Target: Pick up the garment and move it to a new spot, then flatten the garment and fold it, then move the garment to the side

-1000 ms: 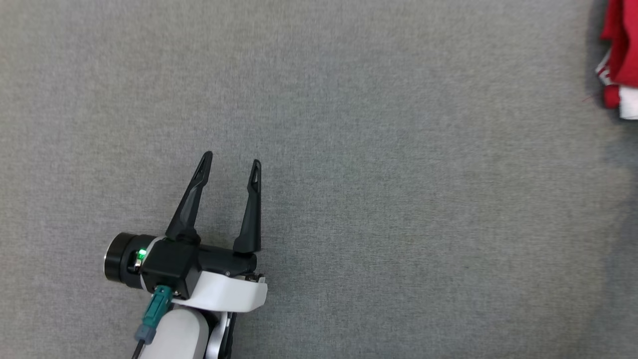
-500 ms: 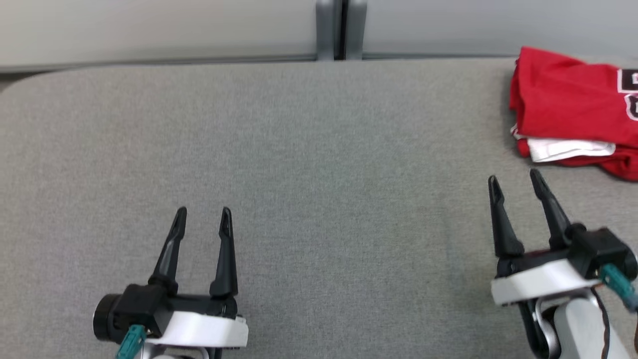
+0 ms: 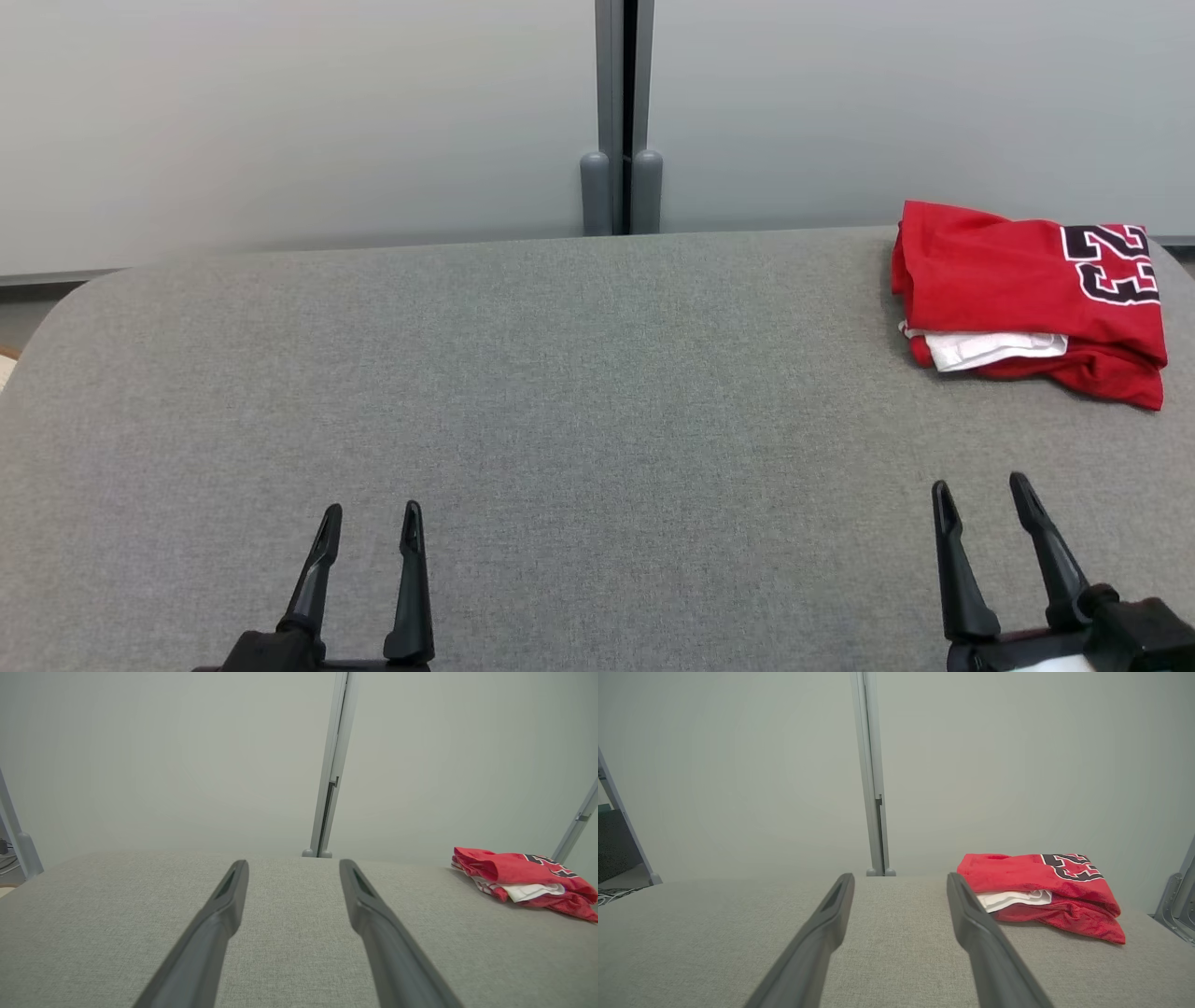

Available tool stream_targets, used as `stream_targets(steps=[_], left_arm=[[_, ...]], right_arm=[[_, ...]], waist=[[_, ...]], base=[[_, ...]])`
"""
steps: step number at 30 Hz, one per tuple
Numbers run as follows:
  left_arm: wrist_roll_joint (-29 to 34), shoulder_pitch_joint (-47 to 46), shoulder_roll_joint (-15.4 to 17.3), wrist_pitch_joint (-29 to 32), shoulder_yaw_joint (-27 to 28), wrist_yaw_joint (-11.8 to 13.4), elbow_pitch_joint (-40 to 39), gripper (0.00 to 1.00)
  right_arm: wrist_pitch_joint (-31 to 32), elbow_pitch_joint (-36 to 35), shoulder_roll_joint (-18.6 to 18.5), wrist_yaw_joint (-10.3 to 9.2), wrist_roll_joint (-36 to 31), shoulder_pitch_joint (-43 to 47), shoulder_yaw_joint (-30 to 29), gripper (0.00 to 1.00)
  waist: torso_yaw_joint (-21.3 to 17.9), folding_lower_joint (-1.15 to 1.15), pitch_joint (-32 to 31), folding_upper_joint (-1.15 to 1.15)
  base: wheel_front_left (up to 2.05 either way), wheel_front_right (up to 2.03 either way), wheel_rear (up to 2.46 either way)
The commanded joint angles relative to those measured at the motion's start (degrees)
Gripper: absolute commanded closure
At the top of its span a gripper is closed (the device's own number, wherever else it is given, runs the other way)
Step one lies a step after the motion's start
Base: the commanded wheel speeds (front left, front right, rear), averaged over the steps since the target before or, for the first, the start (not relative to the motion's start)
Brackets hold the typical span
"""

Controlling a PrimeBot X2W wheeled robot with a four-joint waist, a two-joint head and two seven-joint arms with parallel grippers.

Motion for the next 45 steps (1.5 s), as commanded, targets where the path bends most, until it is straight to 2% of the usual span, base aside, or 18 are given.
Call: stream_targets(steps=[1,10,28,29,33,45], left_arm=[[0.2,0.7,0.2,-0.1,0.3,0.0,0.0,0.00],[1.6,2.4,0.2,-0.1,0.5,-1.3,0.6,0.00],[2.4,3.2,0.2,-0.1,-0.8,-2.1,1.7,0.00],[1.9,2.8,0.0,0.0,-0.8,-2.0,1.6,1.00],[1.4,3.3,-0.1,0.1,-1.0,-1.9,3.1,1.00],[-11.6,0.7,0.8,2.4,0.7,-3.6,4.4,1.00]], right_arm=[[-0.3,0.3,0.1,-0.06,0.6,1.0,0.0,0.00],[-0.3,1.7,0.2,-0.06,1.5,2.1,1.1,0.00],[-0.3,1.5,-0.1,-0.06,1.7,2.9,1.0,0.00],[0.0,1.6,0.1,0.00,1.5,2.5,1.0,1.00],[0.1,3.1,0.4,0.00,2.0,3.0,1.2,1.00],[2.6,4.1,-0.2,0.00,15.3,0.7,0.4,1.00]], waist=[[0.2,0.00,-0.7,0.00],[1.2,0.00,-2.8,0.00],[2.4,0.00,-3.2,0.00],[2.4,0.00,-3.2,0.00],[2.5,0.00,-3.1,0.00],[2.5,0.00,-2.8,0.00]], base=[[0.00,0.00,0.00],[0.00,0.00,0.00],[0.00,0.00,0.00],[0.00,0.00,0.00],[0.00,0.00,0.00],[0.00,0.00,0.00]])
